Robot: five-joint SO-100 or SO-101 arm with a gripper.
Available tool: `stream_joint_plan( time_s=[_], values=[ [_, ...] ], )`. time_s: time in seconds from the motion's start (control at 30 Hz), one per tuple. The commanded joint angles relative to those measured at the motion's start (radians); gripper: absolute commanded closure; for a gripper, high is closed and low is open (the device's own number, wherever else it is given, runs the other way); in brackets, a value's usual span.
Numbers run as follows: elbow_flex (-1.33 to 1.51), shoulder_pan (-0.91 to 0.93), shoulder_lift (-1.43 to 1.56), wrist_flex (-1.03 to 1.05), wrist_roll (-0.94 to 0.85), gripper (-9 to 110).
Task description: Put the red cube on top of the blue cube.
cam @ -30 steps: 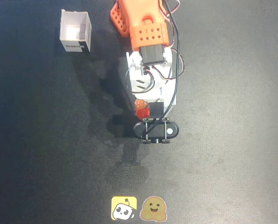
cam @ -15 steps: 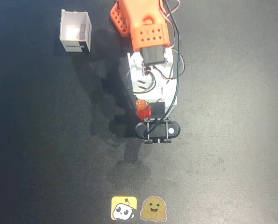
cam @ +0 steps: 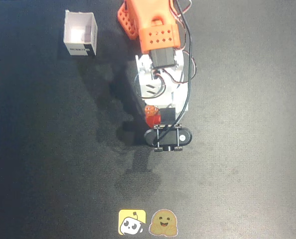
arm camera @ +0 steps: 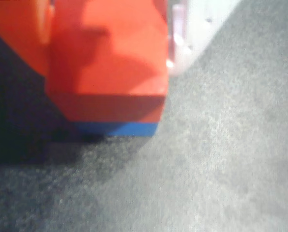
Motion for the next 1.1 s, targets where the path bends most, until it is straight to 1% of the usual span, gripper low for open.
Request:
stream_joint_plan(
  time_s=[0.0,0.1,0.17,0.33,0.37,0.53,0.9,1.07],
  values=[
    [0.009,-0.014,0.038,-0.02,0.003,95],
    [0.029,-0.014,0.048,-0.035,0.006,93],
    [0.034,-0.015,0.051,-0.038,0.006,88],
    [0.046,-0.015,0.06,-0.04,0.008,87],
    [0.049,-0.015,0.064,-0.04,0.009,85],
    [0.063,-0.017,0.084,-0.043,0.021,77],
    [0.071,-0.02,0.161,-0.041,0.035,77],
    [0.067,-0.021,0.225,-0.005,0.035,77]
  ],
)
